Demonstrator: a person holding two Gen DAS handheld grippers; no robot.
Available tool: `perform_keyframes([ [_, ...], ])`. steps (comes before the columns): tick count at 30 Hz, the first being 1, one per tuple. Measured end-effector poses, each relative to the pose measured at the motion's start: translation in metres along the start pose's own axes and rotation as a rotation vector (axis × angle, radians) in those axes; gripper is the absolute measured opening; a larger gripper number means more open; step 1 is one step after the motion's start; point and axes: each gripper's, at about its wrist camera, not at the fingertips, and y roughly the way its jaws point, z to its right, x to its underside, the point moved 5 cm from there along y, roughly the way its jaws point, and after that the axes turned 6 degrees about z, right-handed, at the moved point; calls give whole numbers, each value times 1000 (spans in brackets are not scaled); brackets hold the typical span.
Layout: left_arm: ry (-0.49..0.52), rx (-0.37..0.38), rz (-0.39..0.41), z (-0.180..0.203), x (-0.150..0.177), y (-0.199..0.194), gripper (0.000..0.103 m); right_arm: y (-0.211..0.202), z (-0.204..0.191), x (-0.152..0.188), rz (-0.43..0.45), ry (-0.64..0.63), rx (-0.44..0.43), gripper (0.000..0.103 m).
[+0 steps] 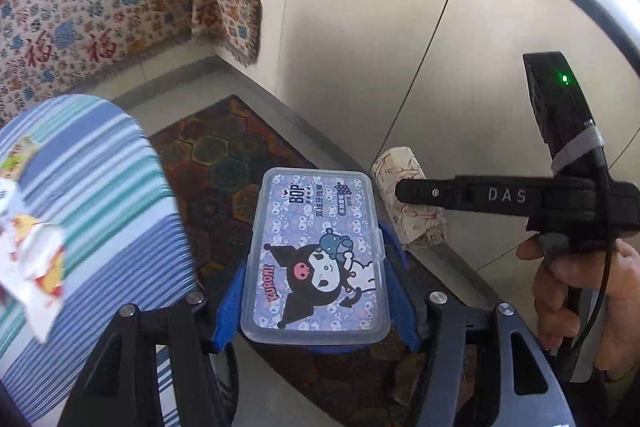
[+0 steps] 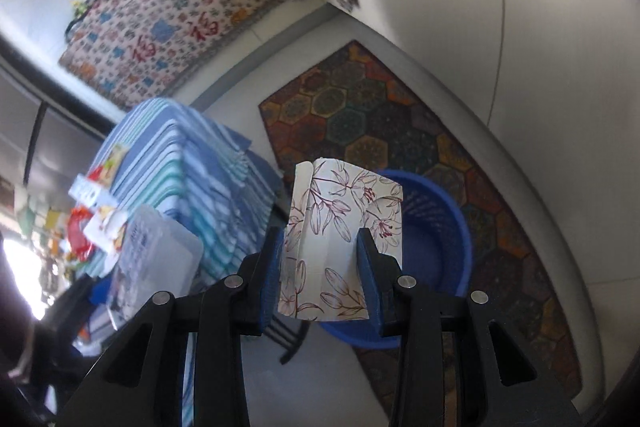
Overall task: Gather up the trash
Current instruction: 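Carry box and cup over the blue basket and open both tools, then bring both tools back over the table toward the crushed orange can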
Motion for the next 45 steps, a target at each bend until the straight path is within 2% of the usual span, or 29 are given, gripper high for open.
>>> perform_keyframes([
  [5, 47, -2, -25, 8, 5, 41, 64, 24, 29, -2, -42, 76, -1, 38],
  [8, 51, 10, -38, 6, 7, 61, 64, 33, 40, -5, -48, 113, -11, 43],
  [10, 41, 29, -65, 3, 7, 71, 70, 36, 47, -6, -43, 131, -17, 52],
  [14, 39, 23, -41, 2, 1, 73, 70, 32, 56, -10, -13, 165, -22, 55],
  [16, 37, 20, 0, 2, -5, 64, 70, 26, 58, -13, 8, 168, -25, 56],
  [19, 40, 23, 86, 0, -10, 37, 70, 8, 49, -21, 70, 129, -2, 60],
  [23, 31, 26, 152, -13, -12, -6, 70, -32, 23, -32, 205, 9, 58, 79],
  [27, 36, 18, 131, -18, 6, -48, 70, -73, -13, -32, 359, -121, 116, 99],
  [30, 68, -30, 143, -18, 30, -85, 89, -90, -43, -23, 422, -186, 114, 99],
  [32, 61, -44, 153, -21, 47, -105, 89, -94, -66, -14, 443, -226, 86, 99],
  [34, 43, -32, 150, -28, 69, -128, 89, -92, -90, -5, 454, -274, 75, 99],
  [37, 34, -75, 169, -58, 102, -162, 89, -83, -133, 20, 451, -358, 47, 99],
  [41, -30, -210, 160, -109, 145, -204, 89, -58, -187, 64, 370, -416, -37, 99],
  [45, -179, -358, 165, -168, 180, -246, 89, -29, -235, 107, 263, -510, -103, 99],
])
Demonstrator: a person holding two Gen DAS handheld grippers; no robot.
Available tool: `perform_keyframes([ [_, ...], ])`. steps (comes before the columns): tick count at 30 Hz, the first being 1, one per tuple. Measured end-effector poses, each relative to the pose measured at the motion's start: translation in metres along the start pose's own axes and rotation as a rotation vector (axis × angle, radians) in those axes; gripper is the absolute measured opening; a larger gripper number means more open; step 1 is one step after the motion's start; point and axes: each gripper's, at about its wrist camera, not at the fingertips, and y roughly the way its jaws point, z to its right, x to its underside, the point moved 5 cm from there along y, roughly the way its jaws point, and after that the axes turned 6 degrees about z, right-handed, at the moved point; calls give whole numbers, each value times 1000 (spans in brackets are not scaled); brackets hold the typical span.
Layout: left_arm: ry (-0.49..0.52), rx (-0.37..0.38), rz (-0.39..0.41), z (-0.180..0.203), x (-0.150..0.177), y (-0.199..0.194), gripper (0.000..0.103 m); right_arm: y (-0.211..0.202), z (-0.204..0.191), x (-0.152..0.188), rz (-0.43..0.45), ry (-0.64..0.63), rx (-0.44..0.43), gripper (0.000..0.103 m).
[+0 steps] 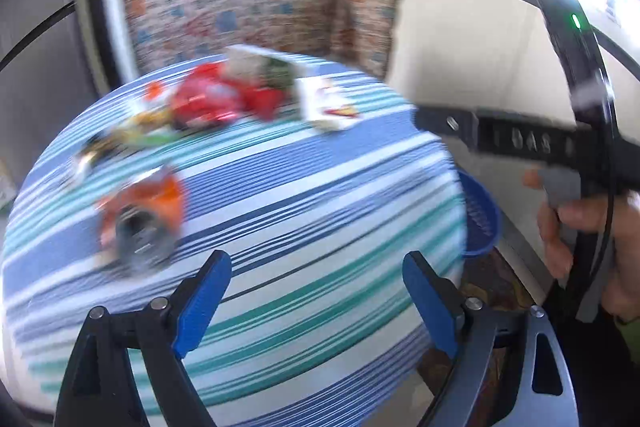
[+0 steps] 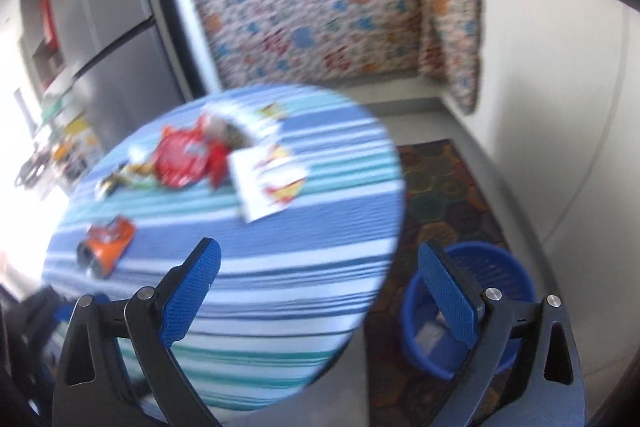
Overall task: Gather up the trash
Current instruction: 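Bring both tools back over the table toward the crushed orange can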
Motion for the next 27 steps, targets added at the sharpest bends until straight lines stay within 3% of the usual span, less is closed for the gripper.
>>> perform_keyframes([
  [6, -183, -193, 27, -78, 17, -21, 89, 49, -43, 22, -96, -135, -15, 99],
  [11, -211, -214, -37, -100, 25, -4, 89, 69, -55, 38, -158, -169, -18, 99],
  [19, -213, -251, -96, -105, 11, 34, 89, 73, -48, 41, -176, -174, -3, 99],
  [27, -231, -298, -89, -128, 0, 48, 89, 77, -33, 35, -177, -139, 18, 100],
])
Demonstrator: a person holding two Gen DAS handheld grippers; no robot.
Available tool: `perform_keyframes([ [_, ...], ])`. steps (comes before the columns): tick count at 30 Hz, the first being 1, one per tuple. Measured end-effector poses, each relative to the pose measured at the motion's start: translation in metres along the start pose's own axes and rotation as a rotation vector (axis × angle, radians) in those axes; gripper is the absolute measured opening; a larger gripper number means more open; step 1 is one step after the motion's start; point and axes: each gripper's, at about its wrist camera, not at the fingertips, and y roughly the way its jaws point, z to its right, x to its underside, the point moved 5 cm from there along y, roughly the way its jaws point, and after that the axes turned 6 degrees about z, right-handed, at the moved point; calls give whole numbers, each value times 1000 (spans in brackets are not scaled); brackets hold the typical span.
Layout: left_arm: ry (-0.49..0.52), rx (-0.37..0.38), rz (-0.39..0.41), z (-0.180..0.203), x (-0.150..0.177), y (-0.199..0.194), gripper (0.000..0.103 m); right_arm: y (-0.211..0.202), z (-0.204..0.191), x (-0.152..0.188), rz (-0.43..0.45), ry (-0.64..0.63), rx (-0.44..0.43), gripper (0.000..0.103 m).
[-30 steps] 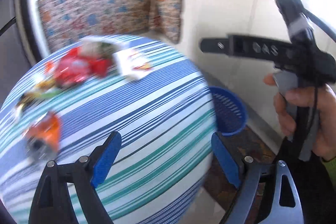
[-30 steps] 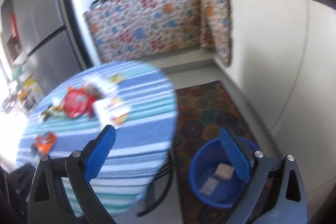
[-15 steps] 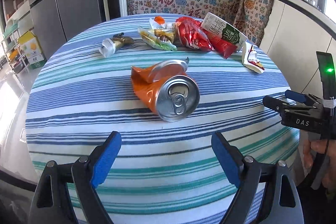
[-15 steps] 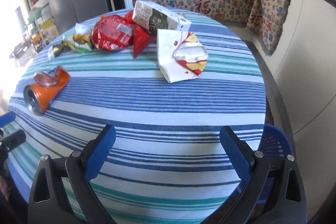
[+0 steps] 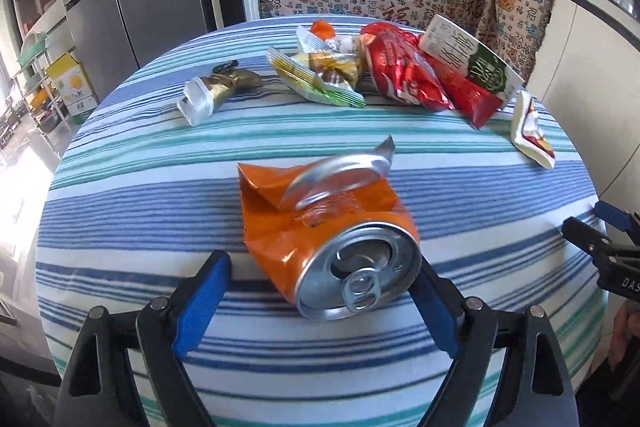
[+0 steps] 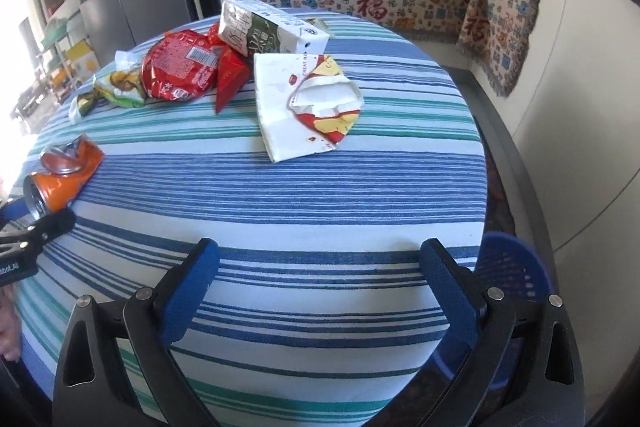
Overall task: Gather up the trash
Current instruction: 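Bring both tools back over the table toward the crushed orange can, then grasp the crushed orange can with the left tool while the right grasps the white-red paper packet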
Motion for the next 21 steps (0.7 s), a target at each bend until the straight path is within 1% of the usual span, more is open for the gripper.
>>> perform_keyframes([
  [3, -13, -2, 1, -14, -3, 2, 89, 1, 1, -2, -4, 14, 1, 101],
  [8, 11, 13, -2, -30, -5, 3, 89, 2, 3, -6, -8, 39, -31, 101],
  [13, 42, 39, -2, -34, -6, 3, 90, 6, 7, -11, -9, 59, -40, 101],
  [16, 46, 45, 1, -35, -6, 3, 90, 6, 7, -14, -8, 99, -65, 101],
  [19, 46, 40, 6, -34, -6, 3, 90, 7, -1, -18, -13, 100, -83, 98],
  [21, 47, 41, 7, -33, -7, 3, 90, 10, -7, -21, -9, 67, -61, 94],
])
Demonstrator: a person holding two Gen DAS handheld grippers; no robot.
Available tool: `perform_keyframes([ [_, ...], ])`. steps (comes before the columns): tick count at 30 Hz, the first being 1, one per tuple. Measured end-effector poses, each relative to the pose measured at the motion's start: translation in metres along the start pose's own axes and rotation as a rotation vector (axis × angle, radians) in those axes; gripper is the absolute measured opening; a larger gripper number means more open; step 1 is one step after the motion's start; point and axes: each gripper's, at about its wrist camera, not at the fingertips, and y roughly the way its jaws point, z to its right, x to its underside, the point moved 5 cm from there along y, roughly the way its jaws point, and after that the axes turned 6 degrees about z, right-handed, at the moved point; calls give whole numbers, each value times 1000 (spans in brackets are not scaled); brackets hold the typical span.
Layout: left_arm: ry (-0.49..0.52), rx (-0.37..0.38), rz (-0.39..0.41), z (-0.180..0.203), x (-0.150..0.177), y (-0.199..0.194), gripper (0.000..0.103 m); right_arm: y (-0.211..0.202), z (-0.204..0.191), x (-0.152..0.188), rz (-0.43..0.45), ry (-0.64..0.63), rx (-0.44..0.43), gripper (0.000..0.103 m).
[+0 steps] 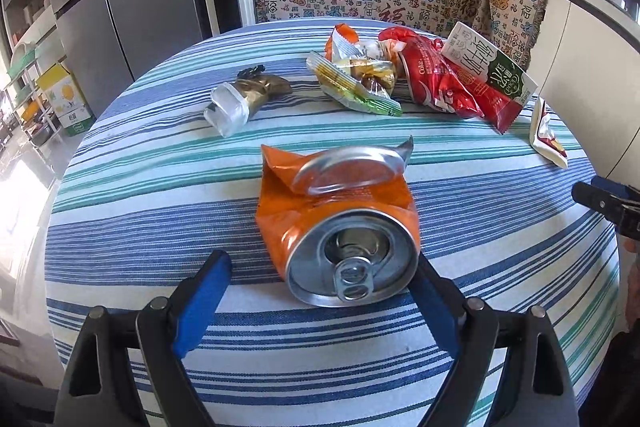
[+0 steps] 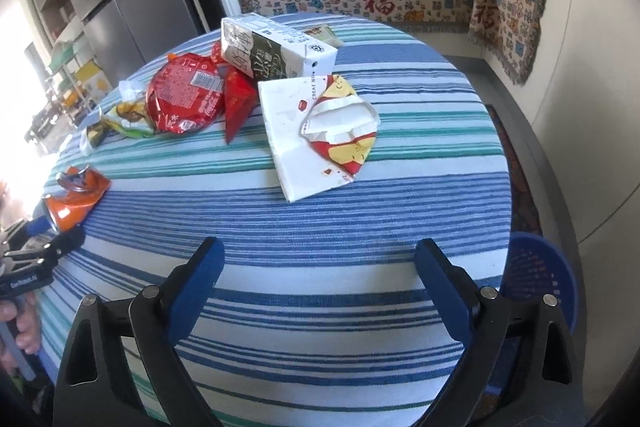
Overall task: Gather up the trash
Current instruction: 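Grasp the crushed orange can with the left tool while the right grasps the white-red paper packet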
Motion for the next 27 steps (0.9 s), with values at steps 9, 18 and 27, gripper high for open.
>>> perform_keyframes([
  [9, -1, 1, 1, 1, 0, 0, 90, 27, 17, -21, -31, -56, 114, 73],
  [18, 7, 31, 5, 2, 1, -2, 90, -4, 62, -22, -2, -19, 203, 72],
  [27, 14, 110, 68, 4, 4, -19, 90, 13, -17, -24, 14, -182, 77, 77],
])
